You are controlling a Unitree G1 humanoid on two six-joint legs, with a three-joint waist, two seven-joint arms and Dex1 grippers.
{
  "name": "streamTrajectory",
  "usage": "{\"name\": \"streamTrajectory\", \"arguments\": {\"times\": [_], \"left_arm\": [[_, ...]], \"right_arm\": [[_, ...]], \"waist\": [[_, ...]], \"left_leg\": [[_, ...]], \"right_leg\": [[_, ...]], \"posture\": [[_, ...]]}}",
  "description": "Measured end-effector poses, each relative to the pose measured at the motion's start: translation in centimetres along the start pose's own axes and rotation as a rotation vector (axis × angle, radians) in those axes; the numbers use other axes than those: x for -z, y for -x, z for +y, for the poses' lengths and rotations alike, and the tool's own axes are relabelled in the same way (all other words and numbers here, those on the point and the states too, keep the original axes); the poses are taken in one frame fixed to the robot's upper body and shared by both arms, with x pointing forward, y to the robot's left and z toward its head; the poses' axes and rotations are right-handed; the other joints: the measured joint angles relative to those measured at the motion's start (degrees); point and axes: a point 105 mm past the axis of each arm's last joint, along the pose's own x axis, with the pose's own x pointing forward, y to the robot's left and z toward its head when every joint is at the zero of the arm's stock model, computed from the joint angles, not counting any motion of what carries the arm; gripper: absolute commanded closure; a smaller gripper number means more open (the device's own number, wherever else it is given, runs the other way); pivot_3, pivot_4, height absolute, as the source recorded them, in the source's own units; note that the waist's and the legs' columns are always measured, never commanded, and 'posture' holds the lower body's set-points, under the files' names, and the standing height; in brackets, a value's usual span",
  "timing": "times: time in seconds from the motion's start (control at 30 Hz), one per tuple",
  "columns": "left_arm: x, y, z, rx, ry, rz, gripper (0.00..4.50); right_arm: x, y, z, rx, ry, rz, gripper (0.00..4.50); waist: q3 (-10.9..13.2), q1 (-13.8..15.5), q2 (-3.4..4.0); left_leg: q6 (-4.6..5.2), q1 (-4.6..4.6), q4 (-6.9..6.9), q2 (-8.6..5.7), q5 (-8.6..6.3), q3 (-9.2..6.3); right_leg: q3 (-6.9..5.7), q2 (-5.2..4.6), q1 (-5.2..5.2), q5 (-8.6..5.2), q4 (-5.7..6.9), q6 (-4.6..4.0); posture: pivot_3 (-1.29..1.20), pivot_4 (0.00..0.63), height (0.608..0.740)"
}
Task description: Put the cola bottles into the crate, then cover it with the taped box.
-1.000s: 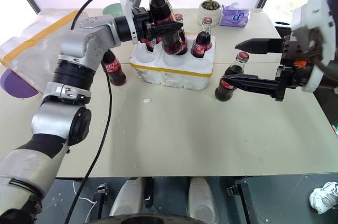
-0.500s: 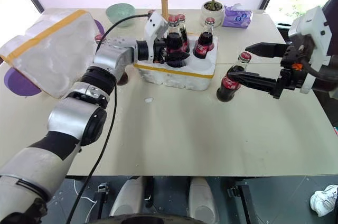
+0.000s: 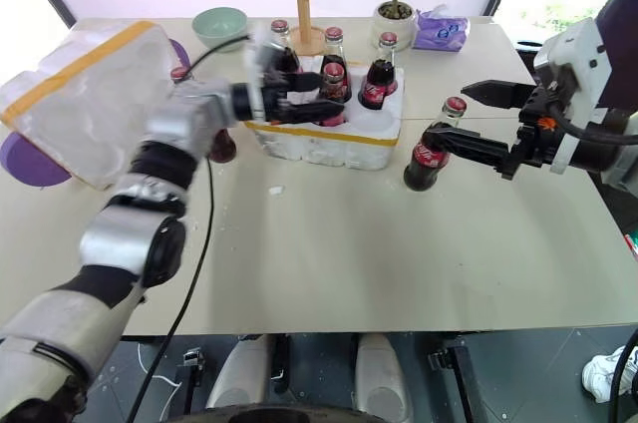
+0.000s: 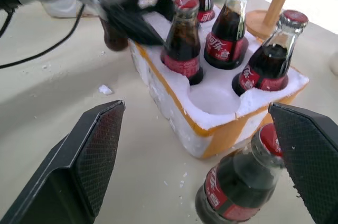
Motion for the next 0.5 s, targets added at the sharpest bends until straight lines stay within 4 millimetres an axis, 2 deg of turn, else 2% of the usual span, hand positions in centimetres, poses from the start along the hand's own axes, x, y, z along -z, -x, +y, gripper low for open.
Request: {"name": "streamTrajectory", "arguments": {"times": [0.1, 0.17, 0.27, 0.33, 0.43, 0.5], "left_arm": [[-2.3, 4.3, -2.2, 0.024, 0.021, -0.063, 0.04], [-2.8, 7.2, -3.5, -0.021, 0.015, -0.063, 0.04], [-0.9, 9.9, -4.4, -0.133, 0.025, -0.006, 0.04], [0.5, 11.1, -4.4, -0.223, 0.046, 0.018, 0.04], [2.1, 13.5, -3.8, -0.402, 0.053, 0.036, 0.04], [3.2, 15.0, -2.7, -0.545, 0.023, 0.078, 0.04]], "right_arm": [[0.5, -0.1, 0.1, -0.002, -0.021, 0.003, 0.00], [0.7, -0.2, 0.2, -0.005, -0.030, 0.000, 0.00], [0.7, -0.3, 0.3, -0.008, -0.029, -0.003, 0.00], [0.7, -0.3, 0.3, -0.010, -0.030, -0.004, 0.00], [0.6, -0.5, 0.3, -0.023, -0.031, -0.005, 0.00], [0.6, -0.6, 0.2, -0.023, -0.036, -0.006, 0.00]], "waist": [[-0.01, -0.29, 0.02], [-0.02, -0.15, 0.05], [-0.02, 0.22, 0.04], [-0.01, 0.46, 0.01], [-0.01, 0.23, 0.01], [-0.01, 0.25, 0.01]], "left_leg": [[0.00, 0.06, 0.02, 0.01, 0.01, 0.00], [0.00, 0.13, 0.05, 0.00, 0.01, 0.00], [-0.02, 0.29, 0.09, -0.03, 0.01, 0.01], [-0.03, 0.31, 0.17, -0.05, 0.01, 0.01], [-0.03, 0.34, 0.19, -0.05, 0.01, 0.05], [-0.03, 0.38, 0.16, -0.05, 0.01, 0.03]], "right_leg": [[0.01, 0.00, 0.05, 0.00, 0.03, 0.01], [0.00, -0.03, 0.16, 0.01, 0.02, 0.01], [-0.02, -0.09, 0.45, -0.04, -0.12, -0.08], [-0.03, -0.12, 0.53, -0.12, -0.17, -0.21], [0.00, -0.14, 0.56, -0.12, -0.19, -0.22], [-0.01, -0.12, 0.56, -0.13, -0.17, -0.23]], "posture": [[0.00, 0.150, 0.740], [0.00, 0.150, 0.740], [0.00, 0.150, 0.740], [0.00, 0.150, 0.740], [0.00, 0.150, 0.740], [0.00, 0.150, 0.740]]}}
